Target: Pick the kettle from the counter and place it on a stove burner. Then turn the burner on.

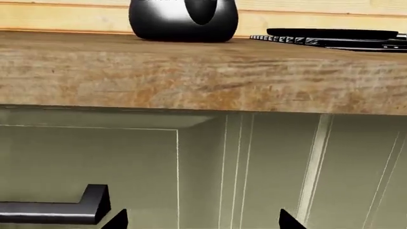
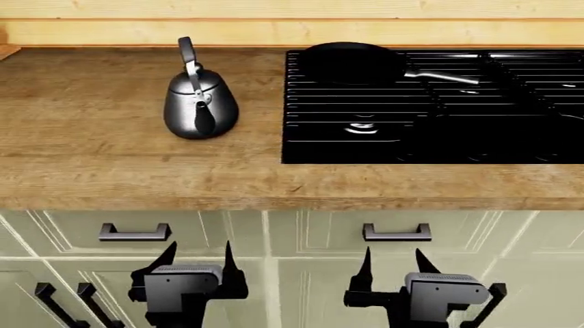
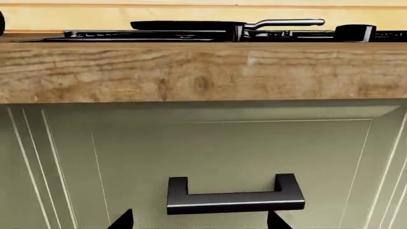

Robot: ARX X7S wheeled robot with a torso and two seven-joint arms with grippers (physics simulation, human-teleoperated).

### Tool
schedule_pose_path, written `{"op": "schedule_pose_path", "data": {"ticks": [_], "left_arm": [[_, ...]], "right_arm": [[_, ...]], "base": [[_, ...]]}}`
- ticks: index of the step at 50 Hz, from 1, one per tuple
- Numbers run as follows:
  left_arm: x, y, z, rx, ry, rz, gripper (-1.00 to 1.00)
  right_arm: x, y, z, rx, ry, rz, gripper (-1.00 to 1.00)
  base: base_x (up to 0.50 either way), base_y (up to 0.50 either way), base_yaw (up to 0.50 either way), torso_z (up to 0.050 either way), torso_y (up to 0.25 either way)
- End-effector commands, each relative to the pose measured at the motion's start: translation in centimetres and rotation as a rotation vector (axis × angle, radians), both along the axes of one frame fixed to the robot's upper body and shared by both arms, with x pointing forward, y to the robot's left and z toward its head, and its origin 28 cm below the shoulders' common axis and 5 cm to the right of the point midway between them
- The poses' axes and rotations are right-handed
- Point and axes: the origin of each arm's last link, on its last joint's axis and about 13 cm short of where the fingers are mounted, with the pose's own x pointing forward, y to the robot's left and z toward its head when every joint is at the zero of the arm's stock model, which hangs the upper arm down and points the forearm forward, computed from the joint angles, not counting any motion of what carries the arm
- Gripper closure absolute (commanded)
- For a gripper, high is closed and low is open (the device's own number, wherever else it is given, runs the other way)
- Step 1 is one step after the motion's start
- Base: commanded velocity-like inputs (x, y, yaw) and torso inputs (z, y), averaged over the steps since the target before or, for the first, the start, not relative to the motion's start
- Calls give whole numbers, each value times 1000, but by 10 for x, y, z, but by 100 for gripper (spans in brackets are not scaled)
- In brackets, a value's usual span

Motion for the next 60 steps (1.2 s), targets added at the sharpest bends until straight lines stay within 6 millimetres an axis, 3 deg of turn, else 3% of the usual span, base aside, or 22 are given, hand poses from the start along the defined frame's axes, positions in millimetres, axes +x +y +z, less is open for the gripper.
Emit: {"op": "schedule_pose_path", "data": {"ticks": [1, 35, 43, 60], "left_arm": [[-1, 0, 0, -11, 0, -4, -100], [-1, 0, 1, -8, -5, -6, -100], [-4, -1, 4, -58, -39, -54, -100], [-5, -2, 5, -63, -38, -80, -100]], "right_arm": [[0, 0, 0, 1, 0, 0, -100], [0, 0, 0, 2, 2, 1, -100], [0, 0, 0, 15, -1, 2, -100], [-1, 0, 0, 11, 5, 11, -100]], "base": [[0, 500, 0, 0, 0], [0, 494, 0, 0, 0], [0, 25, 0, 2, 0], [0, 0, 0, 49, 0]]}}
